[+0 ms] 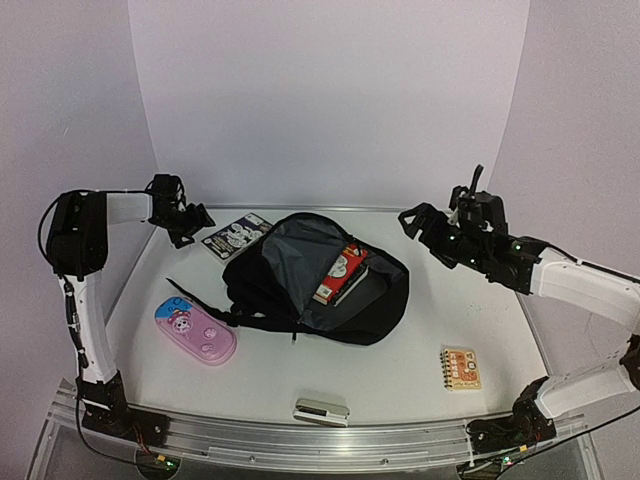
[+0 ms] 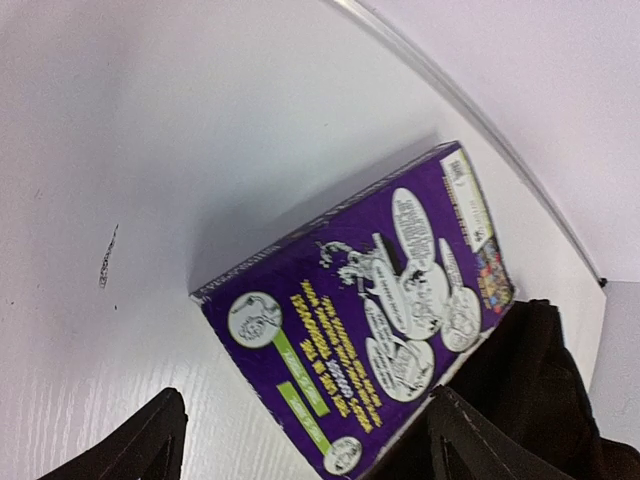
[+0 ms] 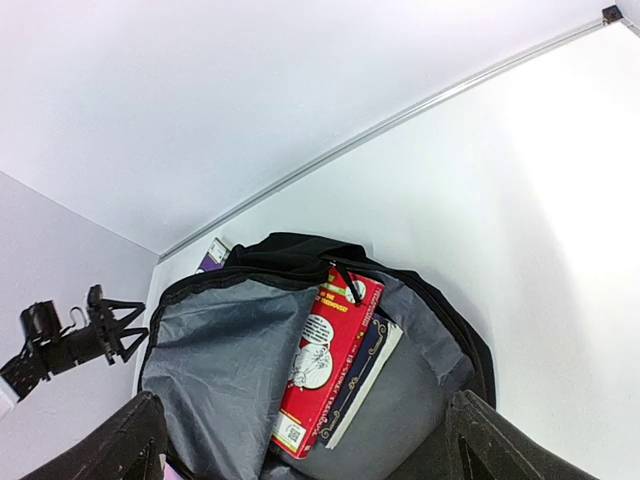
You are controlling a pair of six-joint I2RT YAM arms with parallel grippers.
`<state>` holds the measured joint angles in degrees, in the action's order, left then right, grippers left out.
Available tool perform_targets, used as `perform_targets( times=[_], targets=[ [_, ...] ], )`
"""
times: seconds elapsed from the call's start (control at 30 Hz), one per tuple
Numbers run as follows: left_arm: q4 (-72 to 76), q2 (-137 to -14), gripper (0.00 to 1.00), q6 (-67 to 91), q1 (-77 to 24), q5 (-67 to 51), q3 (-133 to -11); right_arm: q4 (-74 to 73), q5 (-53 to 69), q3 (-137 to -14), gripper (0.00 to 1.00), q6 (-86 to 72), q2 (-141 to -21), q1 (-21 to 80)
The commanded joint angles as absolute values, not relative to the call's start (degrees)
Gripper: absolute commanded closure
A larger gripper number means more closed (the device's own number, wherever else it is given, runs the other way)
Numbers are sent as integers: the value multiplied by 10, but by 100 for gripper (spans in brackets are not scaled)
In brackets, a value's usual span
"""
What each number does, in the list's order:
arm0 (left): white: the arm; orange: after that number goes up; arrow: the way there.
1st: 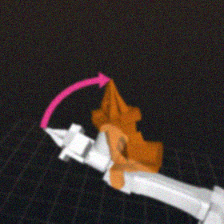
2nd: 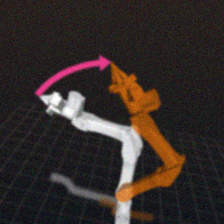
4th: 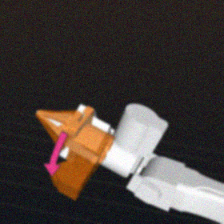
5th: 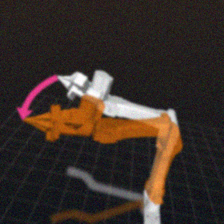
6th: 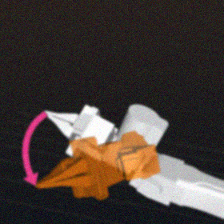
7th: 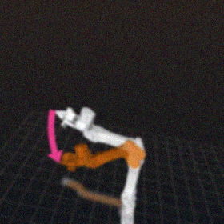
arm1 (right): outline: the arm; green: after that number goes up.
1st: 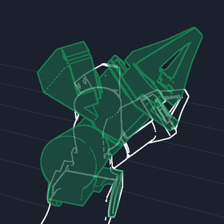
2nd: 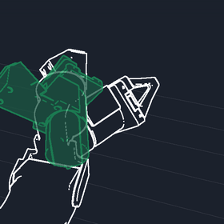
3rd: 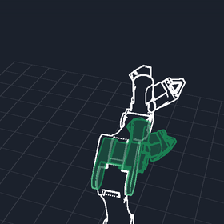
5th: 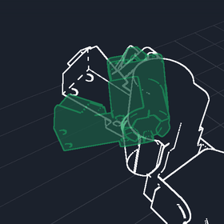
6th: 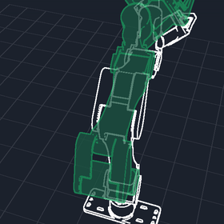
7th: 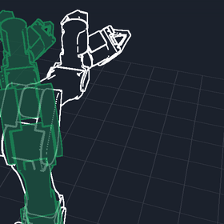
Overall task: Pack the student bag
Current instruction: Move the book to the center of the board.
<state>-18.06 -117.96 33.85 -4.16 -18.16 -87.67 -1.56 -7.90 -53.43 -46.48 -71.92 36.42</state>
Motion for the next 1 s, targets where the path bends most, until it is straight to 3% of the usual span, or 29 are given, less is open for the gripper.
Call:
perform_targets(
  times=[0.0, 0.63, 0.8, 0.97],
  targets=[
    [-214, -1230, 17, 307, -39, -155, -934, -22, -90, -529, 7, -458, -697, 366],
    [-222, -1334, 18, 277, -39, -182, -1029, -31, -89, -513, 7, -470, -688, 366],
    [-215, -1336, 21, 274, -39, -189, -1032, -33, -91, -512, 6, -469, -691, 366],
    [-214, -1332, 30, 275, -39, -204, -1033, -33, -92, -512, 6, -471, -695, 366]
  ],
)
